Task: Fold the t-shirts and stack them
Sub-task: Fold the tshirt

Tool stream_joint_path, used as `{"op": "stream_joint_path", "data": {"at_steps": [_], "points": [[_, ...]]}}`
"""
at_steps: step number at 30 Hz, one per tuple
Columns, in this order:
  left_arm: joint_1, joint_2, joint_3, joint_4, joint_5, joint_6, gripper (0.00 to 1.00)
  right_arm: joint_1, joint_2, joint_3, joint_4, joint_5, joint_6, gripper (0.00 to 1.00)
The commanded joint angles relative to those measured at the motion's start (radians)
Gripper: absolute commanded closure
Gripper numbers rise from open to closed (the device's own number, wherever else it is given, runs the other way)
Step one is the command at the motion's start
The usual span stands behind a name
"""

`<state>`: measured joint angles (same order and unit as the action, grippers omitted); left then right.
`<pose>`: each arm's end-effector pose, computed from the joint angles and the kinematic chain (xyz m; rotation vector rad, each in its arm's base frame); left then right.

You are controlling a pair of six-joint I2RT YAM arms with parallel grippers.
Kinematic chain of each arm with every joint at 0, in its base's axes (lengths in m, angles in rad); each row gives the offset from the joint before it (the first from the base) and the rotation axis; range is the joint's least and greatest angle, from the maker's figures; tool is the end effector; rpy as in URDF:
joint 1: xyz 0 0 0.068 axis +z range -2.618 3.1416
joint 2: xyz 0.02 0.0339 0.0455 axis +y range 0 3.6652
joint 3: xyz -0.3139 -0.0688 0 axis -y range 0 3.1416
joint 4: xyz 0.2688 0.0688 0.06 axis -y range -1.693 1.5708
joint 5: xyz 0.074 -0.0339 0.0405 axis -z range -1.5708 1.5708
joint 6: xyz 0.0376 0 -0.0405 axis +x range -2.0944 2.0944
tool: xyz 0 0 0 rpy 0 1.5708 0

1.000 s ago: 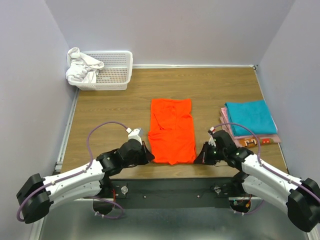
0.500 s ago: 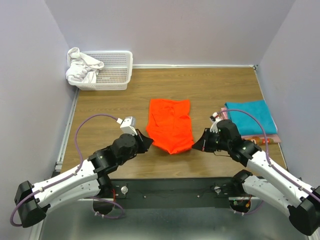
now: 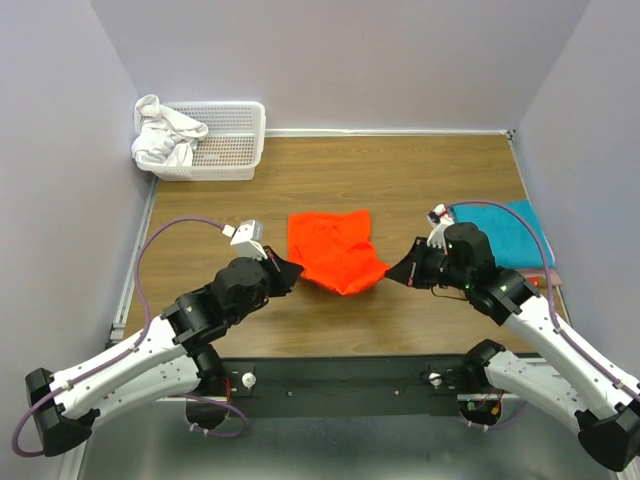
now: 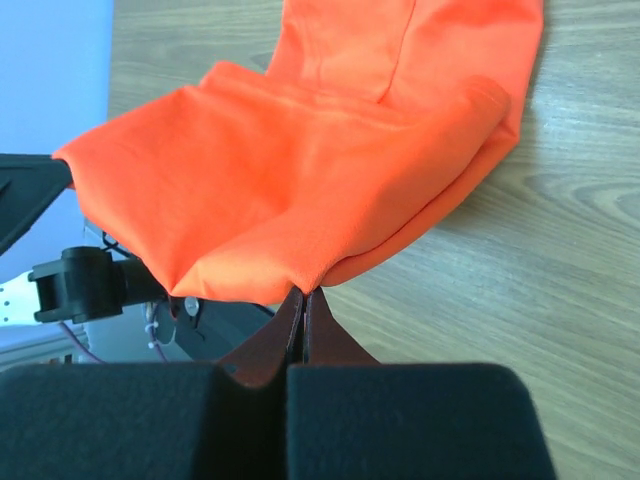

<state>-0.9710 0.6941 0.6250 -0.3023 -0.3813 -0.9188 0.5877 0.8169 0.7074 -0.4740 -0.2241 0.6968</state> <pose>0.0976 -0.1180 0.3161 -0.2119 2.0091 -0.8833 0.1379 0.1019 0.3116 -0.0137 2.3064 0.9495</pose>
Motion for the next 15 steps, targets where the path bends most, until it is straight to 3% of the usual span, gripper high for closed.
{"op": "stream_joint_path", "data": {"at_steps": [1, 6, 11, 15], "points": [[-0.003, -0.073, 0.015, -0.104, 0.013, -0.064, 1.00, 0.004, -0.010, 0.059, -0.107, -0.023, 0.000, 1.00], [-0.002, -0.134, 0.002, -0.187, 0.001, -0.138, 1.00, 0.004, -0.010, 0.081, -0.143, -0.046, 0.007, 1.00], [-0.002, -0.137, -0.002, -0.156, 0.004, -0.141, 1.00, 0.004, 0.025, 0.124, -0.146, -0.011, -0.011, 1.00], [-0.001, -0.097, 0.016, -0.164, -0.080, -0.187, 1.00, 0.004, 0.063, 0.158, -0.146, 0.035, -0.019, 1.00]]}}
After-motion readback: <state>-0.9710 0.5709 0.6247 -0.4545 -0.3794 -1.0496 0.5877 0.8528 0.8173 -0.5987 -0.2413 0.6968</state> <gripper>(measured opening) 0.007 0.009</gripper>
